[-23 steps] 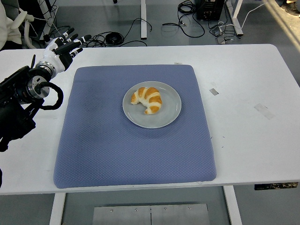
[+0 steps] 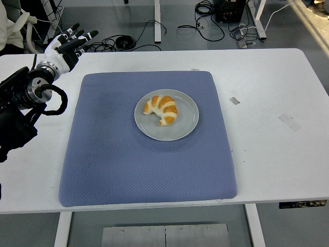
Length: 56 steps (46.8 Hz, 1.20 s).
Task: Place the bread on the table
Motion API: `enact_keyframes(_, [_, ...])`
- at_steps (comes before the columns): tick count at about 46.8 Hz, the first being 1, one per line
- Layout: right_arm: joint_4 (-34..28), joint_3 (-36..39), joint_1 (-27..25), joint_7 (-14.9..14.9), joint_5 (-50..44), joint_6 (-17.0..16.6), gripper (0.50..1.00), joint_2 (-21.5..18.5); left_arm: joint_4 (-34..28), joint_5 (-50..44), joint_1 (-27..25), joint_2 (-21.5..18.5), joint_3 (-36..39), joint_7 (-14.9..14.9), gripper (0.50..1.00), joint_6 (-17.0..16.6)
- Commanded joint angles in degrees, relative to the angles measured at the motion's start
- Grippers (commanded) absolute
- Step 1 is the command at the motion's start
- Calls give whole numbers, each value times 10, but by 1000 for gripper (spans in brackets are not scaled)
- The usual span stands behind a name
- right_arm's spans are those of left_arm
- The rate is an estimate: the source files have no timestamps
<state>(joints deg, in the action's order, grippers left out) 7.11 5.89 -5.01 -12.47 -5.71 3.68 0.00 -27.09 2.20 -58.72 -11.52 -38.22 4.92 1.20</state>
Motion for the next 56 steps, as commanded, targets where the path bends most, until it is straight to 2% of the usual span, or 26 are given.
enact_keyframes(1, [0,1,0,0,0,0,1000,0,-1,1,3,0,0,0,984,-1])
enact_keyframes(56, [0,0,0,0,0,0,1000,0,-6,8,1,1,11,-1,983,-1])
